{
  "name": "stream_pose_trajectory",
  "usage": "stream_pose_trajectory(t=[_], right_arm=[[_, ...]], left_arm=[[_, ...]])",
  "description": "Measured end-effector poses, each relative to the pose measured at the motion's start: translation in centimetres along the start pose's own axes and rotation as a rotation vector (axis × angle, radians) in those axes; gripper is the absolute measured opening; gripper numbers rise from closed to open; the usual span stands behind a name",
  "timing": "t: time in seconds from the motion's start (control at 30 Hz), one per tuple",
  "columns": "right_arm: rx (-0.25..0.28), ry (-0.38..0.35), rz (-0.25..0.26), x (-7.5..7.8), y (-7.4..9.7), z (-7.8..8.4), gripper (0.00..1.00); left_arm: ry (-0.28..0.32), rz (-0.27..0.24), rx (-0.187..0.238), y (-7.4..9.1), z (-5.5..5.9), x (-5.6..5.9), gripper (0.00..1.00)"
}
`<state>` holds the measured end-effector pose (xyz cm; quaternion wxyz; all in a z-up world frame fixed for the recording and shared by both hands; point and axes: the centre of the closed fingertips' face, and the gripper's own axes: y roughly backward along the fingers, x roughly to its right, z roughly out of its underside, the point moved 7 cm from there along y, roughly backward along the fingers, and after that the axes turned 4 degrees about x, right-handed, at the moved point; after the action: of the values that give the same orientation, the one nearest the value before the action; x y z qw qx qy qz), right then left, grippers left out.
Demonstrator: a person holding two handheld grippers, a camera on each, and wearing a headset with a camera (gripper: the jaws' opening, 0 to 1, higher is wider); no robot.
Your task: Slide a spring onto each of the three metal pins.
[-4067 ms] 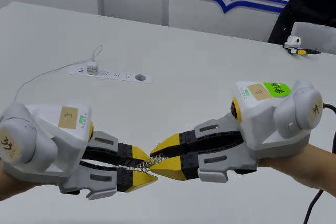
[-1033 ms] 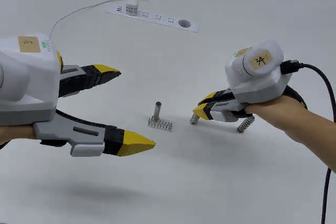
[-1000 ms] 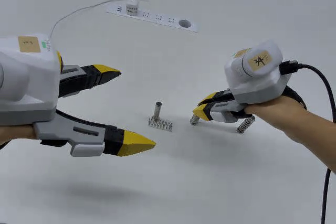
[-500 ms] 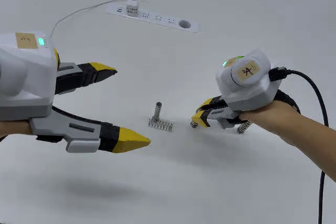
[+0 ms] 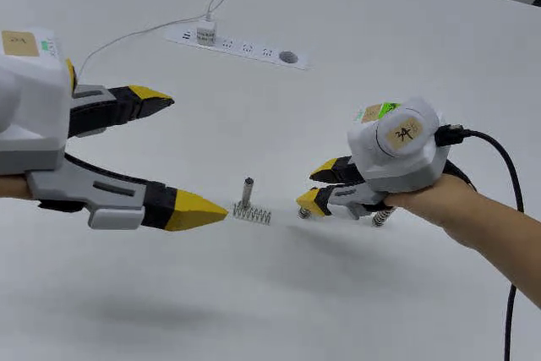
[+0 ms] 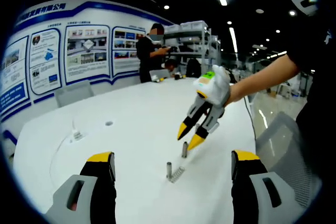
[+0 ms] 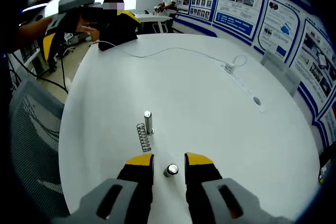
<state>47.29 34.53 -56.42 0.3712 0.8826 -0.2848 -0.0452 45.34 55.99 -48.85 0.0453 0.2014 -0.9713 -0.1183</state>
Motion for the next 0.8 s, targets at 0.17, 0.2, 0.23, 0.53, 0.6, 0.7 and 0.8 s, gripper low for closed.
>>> stream_pose_trajectory(t=[0.17, 0.2, 0.23, 0.53, 0.6, 0.7, 0.8], right_arm=[[0.064, 0.071, -0.036, -2.0, -0.2, -1.7, 0.24], [0.066, 0.092, -0.050, -2.6, -0.4, -1.9, 0.24], [0.066, 0.107, -0.058, -3.0, -0.7, -2.1, 0.24], [0.004, 0.119, -0.110, -4.4, -3.1, -1.4, 0.20], [-0.009, 0.118, -0.114, -4.4, -3.6, -1.2, 0.20], [-0.031, 0.115, -0.120, -4.5, -4.3, -0.9, 0.20], [-0.051, 0.120, -0.119, -4.5, -4.9, -0.6, 0.19]], left_arm=[[0.008, -0.013, 0.027, 0.3, -0.5, -0.2, 0.94], [0.004, -0.011, 0.019, 0.3, -0.4, -0.1, 0.94], [0.001, -0.009, 0.015, 0.3, -0.3, -0.1, 0.94], [0.006, -0.010, 0.012, 0.9, -0.1, -0.2, 0.94], [0.013, -0.021, 0.013, 1.3, 0.0, -0.4, 0.94], [0.018, -0.033, 0.006, 1.7, 0.4, -0.7, 0.94], [0.024, -0.040, -0.004, 2.0, 0.8, -0.8, 0.94]])
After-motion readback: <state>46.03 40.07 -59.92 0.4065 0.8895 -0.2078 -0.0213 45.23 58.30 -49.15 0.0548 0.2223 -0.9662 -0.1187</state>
